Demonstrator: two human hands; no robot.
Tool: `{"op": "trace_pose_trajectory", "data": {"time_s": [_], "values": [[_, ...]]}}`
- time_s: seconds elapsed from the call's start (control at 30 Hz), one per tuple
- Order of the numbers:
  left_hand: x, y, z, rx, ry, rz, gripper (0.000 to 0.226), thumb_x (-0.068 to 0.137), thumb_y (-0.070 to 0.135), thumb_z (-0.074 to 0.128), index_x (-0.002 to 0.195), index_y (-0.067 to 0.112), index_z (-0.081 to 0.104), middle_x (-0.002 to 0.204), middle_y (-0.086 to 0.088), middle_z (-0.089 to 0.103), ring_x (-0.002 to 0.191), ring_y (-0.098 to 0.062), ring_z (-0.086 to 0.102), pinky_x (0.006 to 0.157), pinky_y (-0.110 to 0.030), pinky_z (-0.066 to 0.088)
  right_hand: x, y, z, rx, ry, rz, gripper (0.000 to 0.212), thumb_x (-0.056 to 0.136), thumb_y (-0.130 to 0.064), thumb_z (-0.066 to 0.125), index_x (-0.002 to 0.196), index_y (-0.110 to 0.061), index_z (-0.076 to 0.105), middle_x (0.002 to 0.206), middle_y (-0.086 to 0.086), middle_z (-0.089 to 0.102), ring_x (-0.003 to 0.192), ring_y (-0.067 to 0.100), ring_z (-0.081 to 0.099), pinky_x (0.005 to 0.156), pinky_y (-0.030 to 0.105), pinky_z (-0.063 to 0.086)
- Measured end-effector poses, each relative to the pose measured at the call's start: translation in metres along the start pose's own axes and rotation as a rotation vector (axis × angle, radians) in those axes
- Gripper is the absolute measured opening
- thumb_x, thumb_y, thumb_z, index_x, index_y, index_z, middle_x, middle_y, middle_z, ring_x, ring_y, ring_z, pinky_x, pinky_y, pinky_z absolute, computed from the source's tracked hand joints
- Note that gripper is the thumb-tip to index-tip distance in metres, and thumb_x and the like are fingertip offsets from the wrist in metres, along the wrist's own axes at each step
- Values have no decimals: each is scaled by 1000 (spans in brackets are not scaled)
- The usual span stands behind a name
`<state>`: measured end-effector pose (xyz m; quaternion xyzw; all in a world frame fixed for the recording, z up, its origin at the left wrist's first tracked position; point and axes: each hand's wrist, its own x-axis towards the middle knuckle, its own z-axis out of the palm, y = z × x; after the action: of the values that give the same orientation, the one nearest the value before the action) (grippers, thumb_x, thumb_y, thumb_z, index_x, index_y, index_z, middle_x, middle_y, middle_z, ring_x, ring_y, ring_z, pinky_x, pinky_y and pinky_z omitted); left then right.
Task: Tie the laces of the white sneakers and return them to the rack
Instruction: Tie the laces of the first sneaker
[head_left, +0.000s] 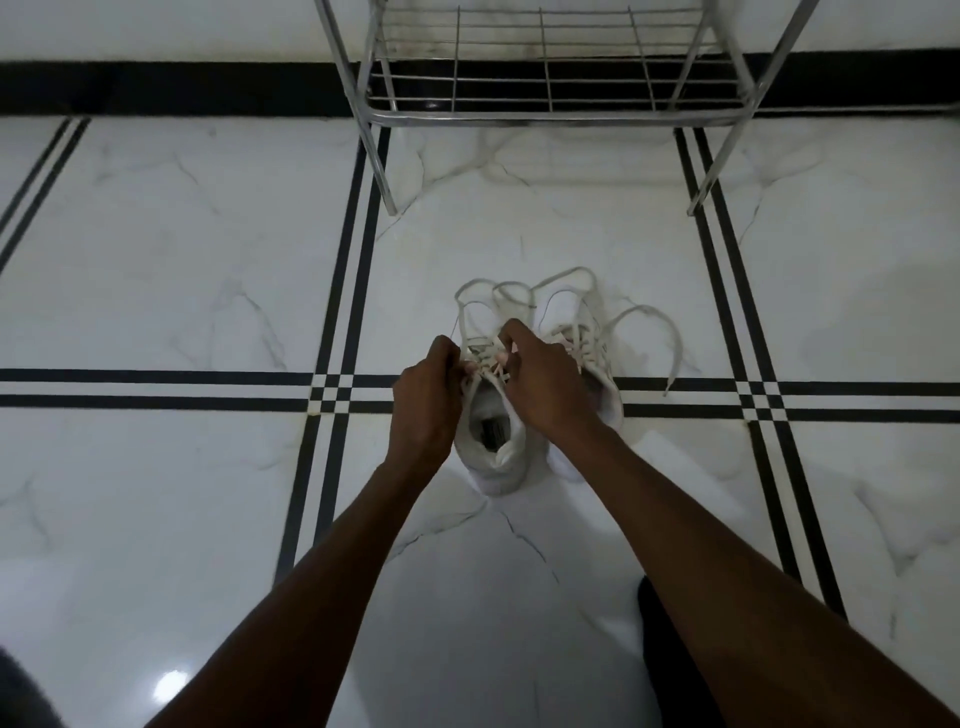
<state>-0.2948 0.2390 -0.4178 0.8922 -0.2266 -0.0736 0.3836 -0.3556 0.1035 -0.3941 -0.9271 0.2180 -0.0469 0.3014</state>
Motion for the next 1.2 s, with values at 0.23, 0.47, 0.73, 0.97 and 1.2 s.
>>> {"op": "trace_pose_trajectory", "data": {"time_s": [0.23, 0.47, 0.73, 0.97, 1.2], "values": [[-10, 2, -2, 60, -15, 15, 12, 100, 7, 51, 92, 11, 44, 63, 8, 48, 51, -7, 43, 47, -22, 24, -18, -8, 9, -13, 35, 38, 24, 91, -2, 51, 108, -18, 50, 69, 3, 59, 60, 27, 58, 49, 36, 44], [-19, 6, 4, 30, 71, -59, 12, 102, 15, 54, 93, 12, 48, 69, -1, 55, 53, -5, 43, 49, -17, 23, -20, -5, 11, 22, 77, 81, 15, 96, -14, 48, 109, -22, 48, 76, 8, 68, 68, 32, 63, 55, 40, 50], [-20, 8, 5, 80, 70, -65, 15, 101, 16, 56, 103, 1, 53, 75, -4, 56, 61, -17, 50, 51, -17, 24, -19, -1, 17, 22, 93, 86, 11, 99, -20, 43, 108, -21, 47, 82, 9, 69, 71, 33, 63, 60, 44, 55], [-14, 1, -4, -77, 16, -94, 22, 100, 26, 62, 91, 7, 55, 72, -4, 64, 61, -17, 57, 53, -27, 41, -4, 4, 3, 231, -96, 159, 5, 94, -25, 55, 92, -21, 56, 87, 4, 72, 81, 27, 68, 67, 36, 52], [6, 10, -36, -496, -155, -366, 36, 102, 40, 56, 95, 9, 72, 94, -7, 73, 92, -22, 68, 82, -44, 61, 0, -5, -10, 801, -191, 347, 8, 93, -19, 64, 88, -16, 60, 104, 14, 76, 98, 23, 73, 67, 31, 54]]}}
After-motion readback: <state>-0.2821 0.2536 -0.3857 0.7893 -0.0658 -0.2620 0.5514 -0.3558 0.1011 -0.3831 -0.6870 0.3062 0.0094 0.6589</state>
